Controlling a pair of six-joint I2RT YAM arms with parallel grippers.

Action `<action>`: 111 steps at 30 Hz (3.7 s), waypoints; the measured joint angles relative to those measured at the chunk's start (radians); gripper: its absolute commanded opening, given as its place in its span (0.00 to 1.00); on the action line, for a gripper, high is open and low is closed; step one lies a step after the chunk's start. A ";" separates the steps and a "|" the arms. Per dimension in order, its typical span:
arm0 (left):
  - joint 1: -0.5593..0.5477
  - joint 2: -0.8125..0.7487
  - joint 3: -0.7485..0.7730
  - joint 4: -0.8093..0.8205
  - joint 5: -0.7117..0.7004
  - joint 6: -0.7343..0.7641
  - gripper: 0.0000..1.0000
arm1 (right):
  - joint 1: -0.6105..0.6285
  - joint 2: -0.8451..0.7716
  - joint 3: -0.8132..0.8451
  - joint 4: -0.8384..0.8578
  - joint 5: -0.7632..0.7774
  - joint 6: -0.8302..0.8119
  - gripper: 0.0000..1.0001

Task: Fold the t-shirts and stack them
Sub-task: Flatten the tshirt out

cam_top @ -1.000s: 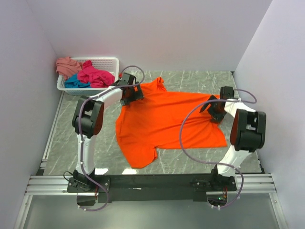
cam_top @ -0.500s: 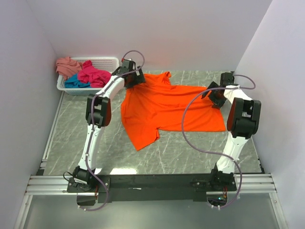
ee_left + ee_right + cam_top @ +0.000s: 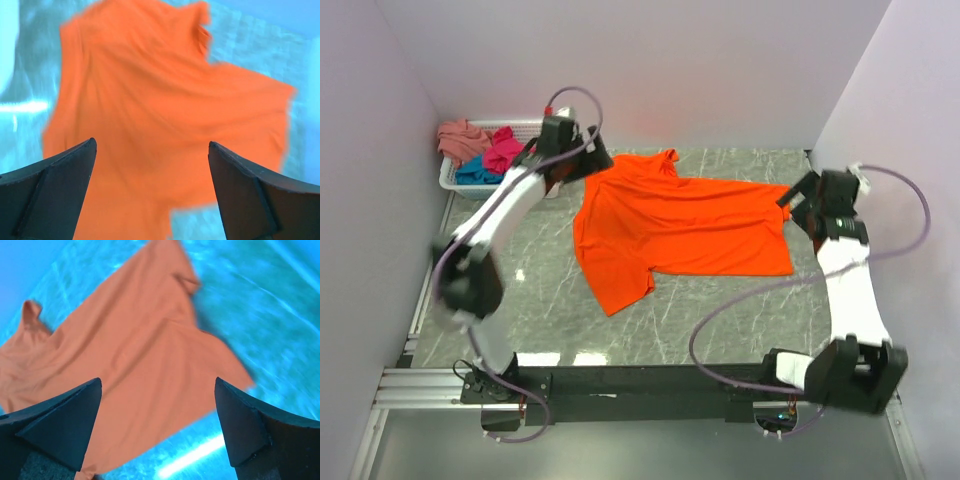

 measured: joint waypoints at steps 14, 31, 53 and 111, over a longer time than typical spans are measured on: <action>-0.246 -0.632 -0.954 -0.016 -0.024 -0.244 0.99 | -0.028 -0.259 -0.290 -0.043 0.101 0.049 0.99; -0.406 -0.356 -0.910 -0.029 -0.029 -0.308 0.46 | -0.039 -0.177 -0.290 -0.041 0.098 0.052 0.96; -0.343 -0.342 -0.850 -0.225 -0.280 -0.329 0.01 | -0.050 -0.156 -0.319 -0.100 0.093 0.052 0.92; -0.251 -0.524 -0.868 -0.139 -0.138 -0.240 0.01 | -0.050 0.151 -0.441 0.065 0.022 0.044 0.45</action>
